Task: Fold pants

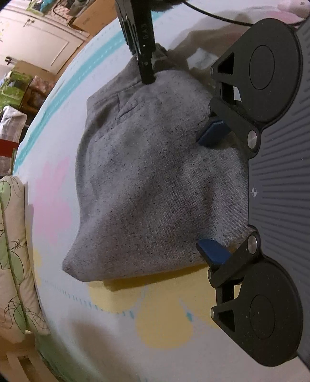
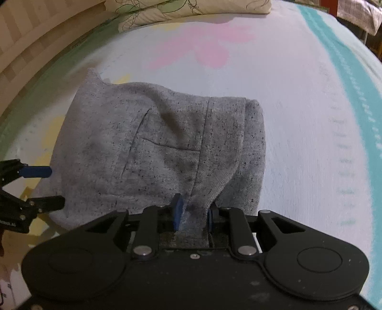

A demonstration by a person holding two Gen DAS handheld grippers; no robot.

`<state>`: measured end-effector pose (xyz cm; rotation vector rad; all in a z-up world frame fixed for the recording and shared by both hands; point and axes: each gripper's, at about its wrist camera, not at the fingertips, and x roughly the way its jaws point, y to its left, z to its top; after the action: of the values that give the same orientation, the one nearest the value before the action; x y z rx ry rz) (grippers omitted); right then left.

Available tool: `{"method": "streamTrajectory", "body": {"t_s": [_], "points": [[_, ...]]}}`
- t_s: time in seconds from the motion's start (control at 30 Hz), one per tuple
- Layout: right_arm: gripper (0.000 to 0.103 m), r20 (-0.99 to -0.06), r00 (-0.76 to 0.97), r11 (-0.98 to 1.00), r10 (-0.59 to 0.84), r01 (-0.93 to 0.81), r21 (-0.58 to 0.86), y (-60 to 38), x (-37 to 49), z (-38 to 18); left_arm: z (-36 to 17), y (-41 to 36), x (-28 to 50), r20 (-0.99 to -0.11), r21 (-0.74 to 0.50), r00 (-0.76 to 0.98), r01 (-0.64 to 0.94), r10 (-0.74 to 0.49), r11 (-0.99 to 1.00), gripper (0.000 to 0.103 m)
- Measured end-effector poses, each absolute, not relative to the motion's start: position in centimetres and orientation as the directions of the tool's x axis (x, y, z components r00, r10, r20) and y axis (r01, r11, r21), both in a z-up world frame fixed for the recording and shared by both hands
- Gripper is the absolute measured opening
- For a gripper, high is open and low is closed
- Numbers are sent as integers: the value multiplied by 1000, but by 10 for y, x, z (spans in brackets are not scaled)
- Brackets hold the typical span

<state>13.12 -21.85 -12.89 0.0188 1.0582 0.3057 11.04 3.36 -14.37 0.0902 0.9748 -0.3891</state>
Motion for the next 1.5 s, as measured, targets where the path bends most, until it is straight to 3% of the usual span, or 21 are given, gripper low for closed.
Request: {"method": "streamTrajectory", "body": {"t_s": [0.07, 0.17, 0.3, 0.47, 0.77, 1.27, 1.33, 1.4, 1.43, 1.47, 1.5], "points": [[40, -850, 472, 964, 233, -228, 137, -216, 127, -124, -141, 41, 114, -815, -133, 494, 348, -302, 928, 87], [48, -817, 531, 971, 225, -195, 141, -223, 123, -113, -130, 57, 118, -773, -160, 556, 294, -305, 942, 86], [51, -802, 575, 986, 161, -119, 112, -237, 126, -109, -133, 73, 135, -784, -178, 550, 243, -287, 954, 87], [55, -830, 513, 972, 218, -38, 231, -254, 141, -125, -150, 77, 149, -820, -256, 473, 201, -322, 946, 87], [59, -814, 488, 926, 315, 29, 376, -278, 158, -146, -157, 78, 167, -819, -294, 442, 226, -366, 929, 102], [78, -755, 523, 908, 396, -102, 406, -271, 168, -155, -160, 70, 166, -788, -270, 508, 221, -347, 937, 101], [79, -754, 520, 909, 402, -124, 399, -266, 164, -154, -159, 69, 165, -781, -263, 522, 224, -343, 938, 96], [74, -747, 499, 894, 438, -155, 421, -266, 164, -153, -157, 68, 164, -771, -255, 539, 227, -339, 940, 72], [74, -744, 486, 884, 459, -164, 438, -266, 165, -153, -155, 69, 164, -768, -262, 541, 222, -343, 939, 66], [66, -740, 478, 877, 473, -171, 450, -265, 165, -153, -154, 71, 165, -765, -279, 538, 218, -353, 935, 50], [46, -742, 476, 878, 472, -176, 446, -263, 164, -151, -152, 73, 166, -761, -296, 534, 217, -367, 930, 33]]}}
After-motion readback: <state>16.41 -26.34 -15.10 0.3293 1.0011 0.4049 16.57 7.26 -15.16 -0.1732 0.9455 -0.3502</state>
